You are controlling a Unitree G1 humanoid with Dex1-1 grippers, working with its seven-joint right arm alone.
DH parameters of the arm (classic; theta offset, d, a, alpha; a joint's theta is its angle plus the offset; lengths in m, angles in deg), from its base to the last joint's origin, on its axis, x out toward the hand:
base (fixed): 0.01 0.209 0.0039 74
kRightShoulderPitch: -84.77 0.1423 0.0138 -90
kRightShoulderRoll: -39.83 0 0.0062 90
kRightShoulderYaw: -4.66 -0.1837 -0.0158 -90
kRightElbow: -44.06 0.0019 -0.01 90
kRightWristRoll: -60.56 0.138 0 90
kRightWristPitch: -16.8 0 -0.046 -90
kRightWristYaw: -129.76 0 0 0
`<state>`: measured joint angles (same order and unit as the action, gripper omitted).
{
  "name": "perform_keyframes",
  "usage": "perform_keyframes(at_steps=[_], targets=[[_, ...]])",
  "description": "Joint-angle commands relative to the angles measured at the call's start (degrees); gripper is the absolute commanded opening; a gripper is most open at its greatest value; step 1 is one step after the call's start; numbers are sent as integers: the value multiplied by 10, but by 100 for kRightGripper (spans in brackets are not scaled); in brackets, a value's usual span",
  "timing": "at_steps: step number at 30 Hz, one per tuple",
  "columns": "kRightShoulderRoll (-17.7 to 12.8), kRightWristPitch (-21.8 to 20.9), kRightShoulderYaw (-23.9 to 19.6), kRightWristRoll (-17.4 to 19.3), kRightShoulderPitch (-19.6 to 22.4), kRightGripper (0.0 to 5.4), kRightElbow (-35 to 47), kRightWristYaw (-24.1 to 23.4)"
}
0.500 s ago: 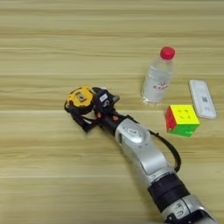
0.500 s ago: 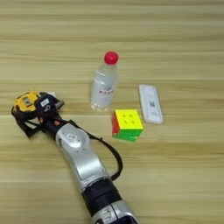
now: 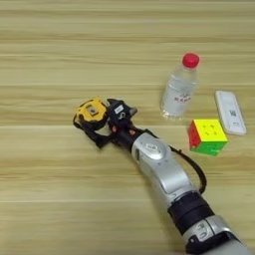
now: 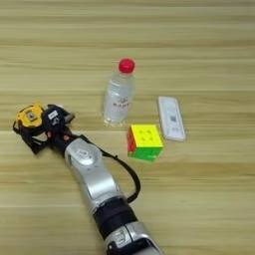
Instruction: Move the objects on the table
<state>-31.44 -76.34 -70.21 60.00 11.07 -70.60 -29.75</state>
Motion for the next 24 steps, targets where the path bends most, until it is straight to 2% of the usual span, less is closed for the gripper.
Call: perform_keyframes(at_steps=[1, 8, 17, 24], targets=[[8, -22, -9, 0, 47, 538, 10, -3], [8, -25, -9, 0, 51, 538, -1, -1], [8, -30, -11, -1, 60, 431, -17, 4], [9, -32, -11, -1, 57, 430, -14, 6]])
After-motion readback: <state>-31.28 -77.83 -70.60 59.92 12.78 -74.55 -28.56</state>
